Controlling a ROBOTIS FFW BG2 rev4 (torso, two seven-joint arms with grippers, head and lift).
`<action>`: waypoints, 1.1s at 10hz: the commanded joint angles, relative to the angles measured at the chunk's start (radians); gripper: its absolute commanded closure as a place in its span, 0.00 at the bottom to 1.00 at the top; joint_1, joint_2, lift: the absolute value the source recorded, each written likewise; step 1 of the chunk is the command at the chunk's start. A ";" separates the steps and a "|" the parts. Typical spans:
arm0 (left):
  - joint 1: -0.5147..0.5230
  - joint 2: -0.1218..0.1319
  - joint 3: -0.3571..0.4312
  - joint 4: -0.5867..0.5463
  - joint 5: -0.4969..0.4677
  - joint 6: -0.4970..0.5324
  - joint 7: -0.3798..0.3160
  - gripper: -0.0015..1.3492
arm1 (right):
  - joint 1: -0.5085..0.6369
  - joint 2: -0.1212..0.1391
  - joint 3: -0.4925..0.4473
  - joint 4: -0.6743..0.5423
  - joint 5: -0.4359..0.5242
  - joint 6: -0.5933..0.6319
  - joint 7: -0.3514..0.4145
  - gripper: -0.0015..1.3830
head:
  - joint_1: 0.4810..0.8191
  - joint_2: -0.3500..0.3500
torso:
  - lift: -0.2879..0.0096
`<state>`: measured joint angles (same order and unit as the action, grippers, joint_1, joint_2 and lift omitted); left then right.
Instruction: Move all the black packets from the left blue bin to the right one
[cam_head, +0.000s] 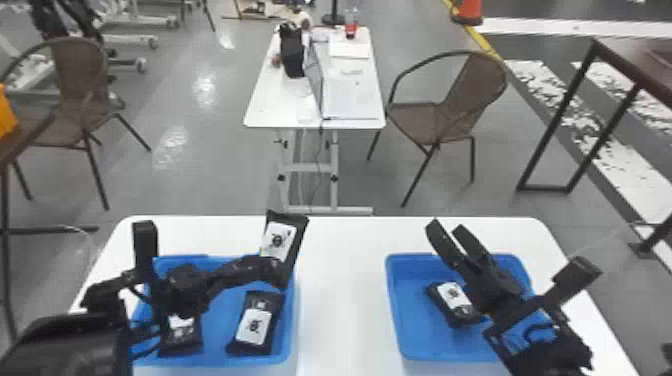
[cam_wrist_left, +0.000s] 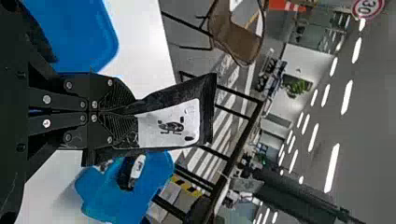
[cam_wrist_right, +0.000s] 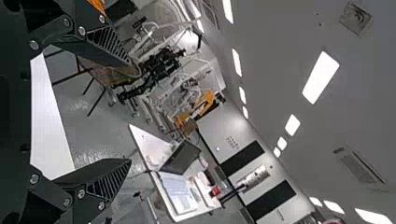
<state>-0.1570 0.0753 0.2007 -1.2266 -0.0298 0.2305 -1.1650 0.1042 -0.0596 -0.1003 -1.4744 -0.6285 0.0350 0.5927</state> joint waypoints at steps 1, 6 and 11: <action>-0.033 -0.012 -0.053 0.048 0.047 -0.040 0.001 0.90 | -0.031 -0.003 0.025 0.009 0.000 0.043 0.029 0.23 | 0.63 0.43 | 0.97; -0.180 -0.045 -0.251 0.197 0.102 -0.072 -0.010 0.90 | -0.095 -0.006 0.129 0.028 0.000 0.095 0.071 0.23 | 0.63 0.38 | 0.97; -0.216 -0.072 -0.290 0.248 0.100 -0.083 -0.022 0.90 | -0.146 -0.008 0.198 0.068 0.023 0.111 0.091 0.36 | 0.63 0.39 | 0.97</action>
<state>-0.3726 0.0029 -0.0906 -0.9793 0.0705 0.1480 -1.1876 -0.0370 -0.0664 0.0957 -1.4097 -0.6083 0.1380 0.6826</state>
